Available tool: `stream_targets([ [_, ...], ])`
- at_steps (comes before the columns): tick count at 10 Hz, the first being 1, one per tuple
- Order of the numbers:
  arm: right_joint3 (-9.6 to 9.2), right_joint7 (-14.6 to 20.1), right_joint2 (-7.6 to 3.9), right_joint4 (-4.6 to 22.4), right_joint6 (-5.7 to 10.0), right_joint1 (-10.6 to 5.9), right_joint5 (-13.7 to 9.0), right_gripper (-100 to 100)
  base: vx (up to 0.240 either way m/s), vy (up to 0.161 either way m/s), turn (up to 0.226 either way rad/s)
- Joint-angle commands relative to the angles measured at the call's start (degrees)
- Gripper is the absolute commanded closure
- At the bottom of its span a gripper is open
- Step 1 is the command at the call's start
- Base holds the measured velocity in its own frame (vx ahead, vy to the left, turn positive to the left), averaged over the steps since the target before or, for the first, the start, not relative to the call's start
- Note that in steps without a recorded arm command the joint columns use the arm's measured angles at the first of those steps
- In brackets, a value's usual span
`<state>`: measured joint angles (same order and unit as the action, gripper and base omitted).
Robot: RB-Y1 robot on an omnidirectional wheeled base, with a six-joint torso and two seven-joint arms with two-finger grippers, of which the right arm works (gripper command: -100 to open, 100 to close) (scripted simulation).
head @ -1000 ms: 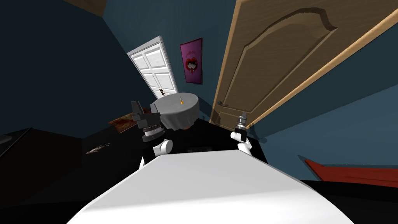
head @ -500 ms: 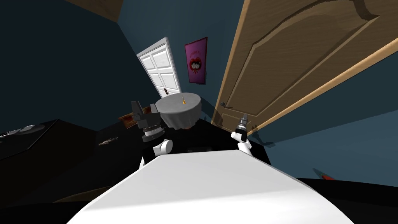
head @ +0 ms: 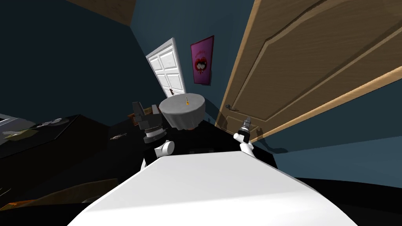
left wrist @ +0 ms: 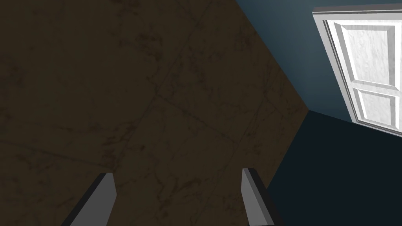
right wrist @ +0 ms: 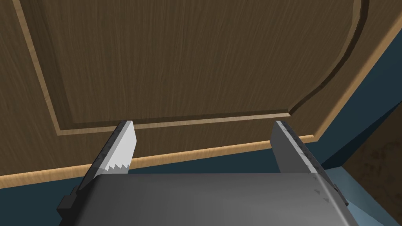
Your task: Pull the door open
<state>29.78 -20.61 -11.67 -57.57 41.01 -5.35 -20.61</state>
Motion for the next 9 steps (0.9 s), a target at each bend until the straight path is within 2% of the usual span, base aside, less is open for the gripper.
stream_targets([
  [1, 0.88, -0.35, -0.32, 2.35, 0.44, -0.86, -0.54, -100, 0.034, -0.034, 0.159],
  [2, 1.62, -0.73, -0.53, 4.20, 0.76, -1.66, -1.00, -100, 0.038, -0.052, 0.199],
  [3, 1.62, -0.73, -0.53, 4.29, 0.76, -1.66, -1.00, -100, 0.034, -0.045, 0.075],
  [4, 2.37, -1.12, -0.75, 6.23, 1.07, -2.45, -1.45, -100, 0.034, -0.050, 0.124],
  [5, 2.37, -1.12, -0.75, 6.23, 1.07, -2.45, -1.45, -100, 0.026, -0.039, 0.064],
  [9, 5.11, -2.53, -1.53, 13.35, 2.23, -5.36, -3.12, -100, 0.047, -0.053, 0.190],
])
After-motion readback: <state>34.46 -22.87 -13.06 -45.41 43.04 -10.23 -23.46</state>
